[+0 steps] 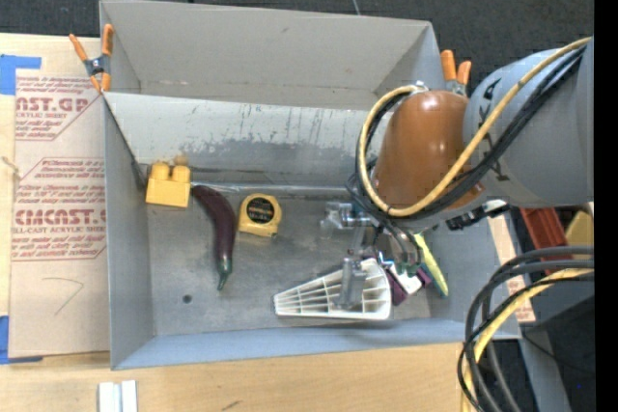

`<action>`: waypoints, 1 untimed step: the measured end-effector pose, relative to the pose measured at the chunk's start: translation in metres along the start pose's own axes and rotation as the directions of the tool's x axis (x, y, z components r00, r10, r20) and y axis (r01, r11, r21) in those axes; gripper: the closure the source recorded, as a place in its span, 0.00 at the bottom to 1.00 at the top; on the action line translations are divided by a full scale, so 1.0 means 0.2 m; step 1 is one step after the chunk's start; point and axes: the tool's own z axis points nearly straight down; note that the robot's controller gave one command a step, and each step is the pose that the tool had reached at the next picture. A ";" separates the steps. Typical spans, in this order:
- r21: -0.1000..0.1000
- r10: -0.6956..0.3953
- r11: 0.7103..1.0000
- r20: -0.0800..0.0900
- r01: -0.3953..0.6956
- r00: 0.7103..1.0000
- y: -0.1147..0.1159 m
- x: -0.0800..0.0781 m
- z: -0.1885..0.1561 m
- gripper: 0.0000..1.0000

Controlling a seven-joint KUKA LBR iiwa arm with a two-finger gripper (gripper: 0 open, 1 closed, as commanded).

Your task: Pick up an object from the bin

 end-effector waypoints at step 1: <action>0.000 0.000 1.000 0.008 0.000 1.000 0.00 -0.01 -0.02 0.00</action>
Offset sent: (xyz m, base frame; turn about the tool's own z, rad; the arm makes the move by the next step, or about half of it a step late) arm -0.0049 -0.0317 -0.0598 -0.1207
